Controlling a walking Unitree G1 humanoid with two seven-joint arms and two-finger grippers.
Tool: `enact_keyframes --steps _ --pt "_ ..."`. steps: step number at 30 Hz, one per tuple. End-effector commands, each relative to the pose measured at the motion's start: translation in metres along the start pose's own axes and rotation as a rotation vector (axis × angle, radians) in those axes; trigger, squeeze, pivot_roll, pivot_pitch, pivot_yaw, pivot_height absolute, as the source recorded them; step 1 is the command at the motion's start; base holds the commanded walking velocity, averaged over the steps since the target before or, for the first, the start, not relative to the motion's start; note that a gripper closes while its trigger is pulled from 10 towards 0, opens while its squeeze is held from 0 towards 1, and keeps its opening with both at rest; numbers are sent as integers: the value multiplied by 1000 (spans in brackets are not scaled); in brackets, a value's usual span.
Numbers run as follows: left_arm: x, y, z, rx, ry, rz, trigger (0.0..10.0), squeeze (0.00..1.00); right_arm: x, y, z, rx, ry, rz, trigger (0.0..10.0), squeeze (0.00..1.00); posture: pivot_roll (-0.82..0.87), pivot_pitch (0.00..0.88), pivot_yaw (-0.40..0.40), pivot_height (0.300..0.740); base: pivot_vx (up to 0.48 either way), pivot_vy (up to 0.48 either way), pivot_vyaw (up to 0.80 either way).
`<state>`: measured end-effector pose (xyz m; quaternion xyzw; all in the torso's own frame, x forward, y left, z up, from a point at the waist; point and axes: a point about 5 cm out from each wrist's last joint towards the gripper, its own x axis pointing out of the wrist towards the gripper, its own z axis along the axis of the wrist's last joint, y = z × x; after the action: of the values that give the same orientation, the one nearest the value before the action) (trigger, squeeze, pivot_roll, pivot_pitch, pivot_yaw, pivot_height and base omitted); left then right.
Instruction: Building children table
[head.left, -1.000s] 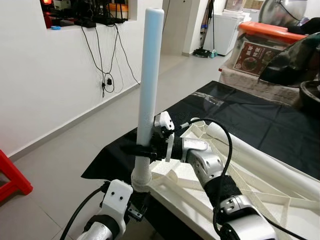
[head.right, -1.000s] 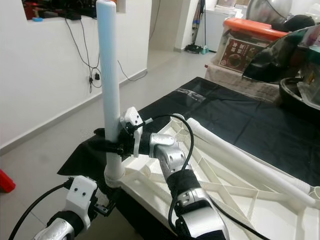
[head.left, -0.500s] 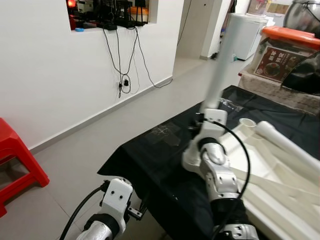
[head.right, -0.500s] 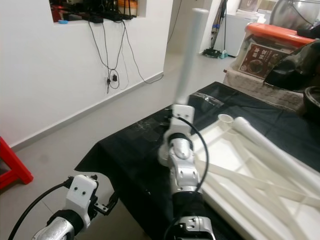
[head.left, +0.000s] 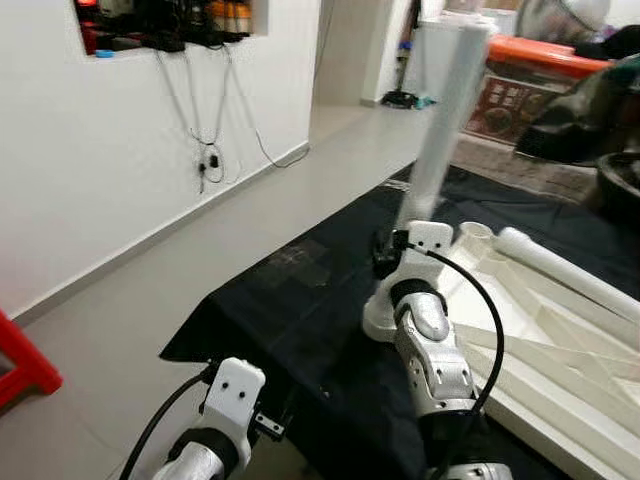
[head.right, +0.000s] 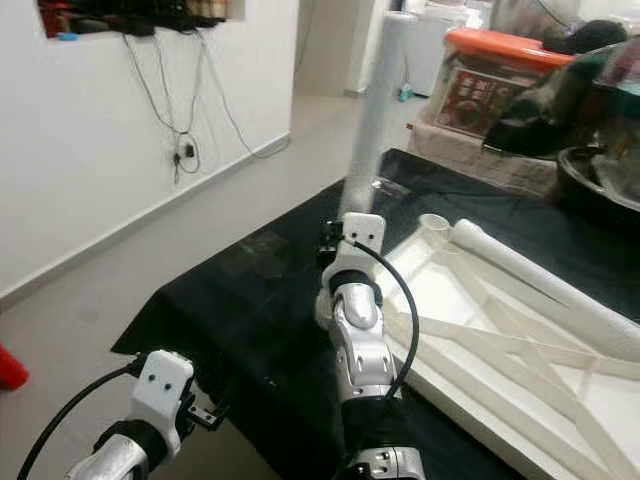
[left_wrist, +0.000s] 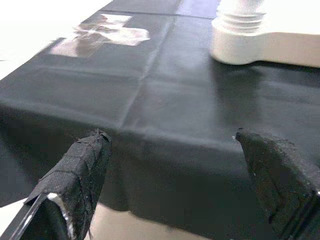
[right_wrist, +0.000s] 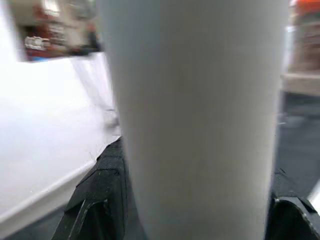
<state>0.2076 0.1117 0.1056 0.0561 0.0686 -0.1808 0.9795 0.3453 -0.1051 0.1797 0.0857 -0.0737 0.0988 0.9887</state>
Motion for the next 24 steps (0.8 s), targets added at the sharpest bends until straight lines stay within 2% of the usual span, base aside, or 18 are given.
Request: enact_keyframes --steps 1,2,3,4,7,8,9,11,12,13,15,22,23,24 --pt "-1 -2 -3 -6 5 -5 10000 0 4 17 -5 49 70 354 10000 0 240 0 -99 740 0 0 0" --pt "-1 -2 -3 -6 5 -5 10000 0 4 17 -5 49 70 354 10000 0 240 0 -99 740 0 0 0" --pt "-1 -2 -3 -6 5 -6 10000 0 4 13 -7 10 115 483 10000 0 238 0 -100 740 0 0 0" --pt "-1 -2 -3 -6 5 -6 10000 0 4 13 -7 10 115 483 10000 0 238 0 -100 740 0 0 0" --pt "0 -2 -3 -5 6 -8 10000 0 -1 5 -11 -48 272 799 10000 0 242 0 -101 740 0 0 0" --pt "0 -2 -3 -5 6 -8 10000 0 -1 5 -11 -48 272 799 10000 0 242 0 -101 740 0 0 0" --pt "0 -2 -3 -5 6 -8 10000 0 -2 7 -10 -47 310 894 10000 0 247 0 -105 740 0 0 0" --pt "0 -2 -3 -5 6 -8 10000 0 -2 7 -10 -47 310 894 10000 0 247 0 -105 740 0 0 0" --pt "0 -2 -3 -5 5 -8 10000 0 -3 10 -10 -49 337 990 10000 0 250 0 -107 740 0 0 0" --pt "0 -2 -3 -5 5 -8 10000 0 -3 10 -10 -49 337 990 10000 0 250 0 -107 740 0 0 0" --pt "-1 -2 -2 -6 5 -6 10000 0 -1 21 -9 -42 357 1124 10000 0 257 0 -109 740 0 0 0" --pt "-1 -2 -2 -7 4 -3 10000 0 -1 39 -7 26 344 1291 10000 0 259 0 -111 740 0 0 0" --pt "-1 -2 -2 -7 4 -3 10000 0 -1 42 -7 38 341 1285 0 0 255 0 -110 740 0 0 0" --pt "-1 -2 -1 -7 4 -3 10000 0 -2 45 -8 36 321 1279 0 0 255 0 -110 740 0 0 0"
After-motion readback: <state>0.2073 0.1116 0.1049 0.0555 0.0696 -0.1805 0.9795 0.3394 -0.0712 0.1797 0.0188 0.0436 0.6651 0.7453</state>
